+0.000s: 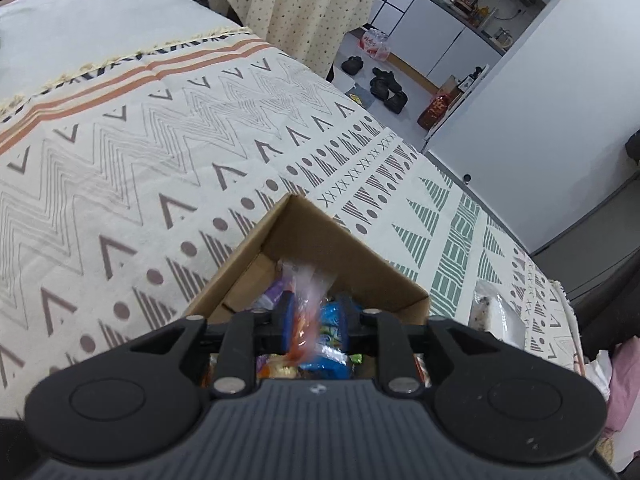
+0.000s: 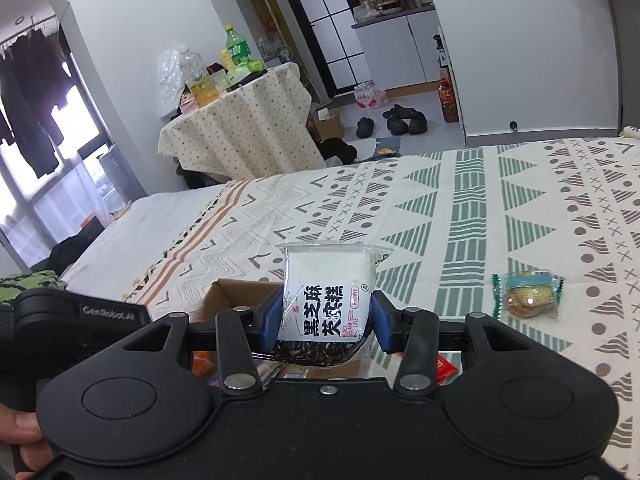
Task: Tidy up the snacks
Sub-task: 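Open left tool to drop orange pack while right tool drops sesame pack, then move both tools back toward the red candy bar and cookie pack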
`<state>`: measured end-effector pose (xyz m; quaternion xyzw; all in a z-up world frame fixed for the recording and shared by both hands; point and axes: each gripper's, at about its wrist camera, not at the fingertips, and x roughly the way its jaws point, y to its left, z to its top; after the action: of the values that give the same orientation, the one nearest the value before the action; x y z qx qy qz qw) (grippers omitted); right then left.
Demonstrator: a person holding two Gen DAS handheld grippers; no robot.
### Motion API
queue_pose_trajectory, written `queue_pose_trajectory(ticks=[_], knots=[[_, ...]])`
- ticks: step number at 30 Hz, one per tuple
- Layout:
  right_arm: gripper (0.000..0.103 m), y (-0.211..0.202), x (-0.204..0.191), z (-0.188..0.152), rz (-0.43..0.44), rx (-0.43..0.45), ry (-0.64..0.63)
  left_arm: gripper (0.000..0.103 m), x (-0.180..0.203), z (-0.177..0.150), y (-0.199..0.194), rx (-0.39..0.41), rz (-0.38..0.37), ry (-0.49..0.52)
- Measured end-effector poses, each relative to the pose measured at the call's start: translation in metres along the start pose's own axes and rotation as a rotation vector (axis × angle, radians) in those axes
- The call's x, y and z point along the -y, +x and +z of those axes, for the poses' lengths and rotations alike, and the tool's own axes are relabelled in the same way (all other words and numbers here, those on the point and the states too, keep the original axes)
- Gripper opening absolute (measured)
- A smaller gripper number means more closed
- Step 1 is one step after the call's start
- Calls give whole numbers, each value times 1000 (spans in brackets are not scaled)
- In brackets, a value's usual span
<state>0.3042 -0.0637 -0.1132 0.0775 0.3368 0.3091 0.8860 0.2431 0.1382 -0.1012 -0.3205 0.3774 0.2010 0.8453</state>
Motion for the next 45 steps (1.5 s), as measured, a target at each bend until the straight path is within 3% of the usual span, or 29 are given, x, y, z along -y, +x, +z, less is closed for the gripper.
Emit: queue_pose_trajectory(ticks=[4, 11, 15, 22, 32, 40, 45], knots=[[45, 12, -7, 0, 3, -8, -7, 32, -4, 9, 8, -30, 9, 1], [46, 33, -21, 6, 38, -36, -17, 68, -8, 22, 1, -8, 53, 7], [57, 32, -24, 4, 31, -41, -18, 80, -9, 22, -4, -7, 75, 6], [65, 12, -12, 7, 13, -23, 17, 82, -1, 9, -17, 13, 94, 30], [88, -19, 8, 12, 10, 25, 58, 102, 27, -6, -38, 5, 98, 71], [101, -41, 34, 16, -20, 71, 107, 103, 55, -21, -53, 28, 107, 137], [103, -52, 47, 17, -45, 80, 114, 103, 72, -33, -60, 33, 96, 176]])
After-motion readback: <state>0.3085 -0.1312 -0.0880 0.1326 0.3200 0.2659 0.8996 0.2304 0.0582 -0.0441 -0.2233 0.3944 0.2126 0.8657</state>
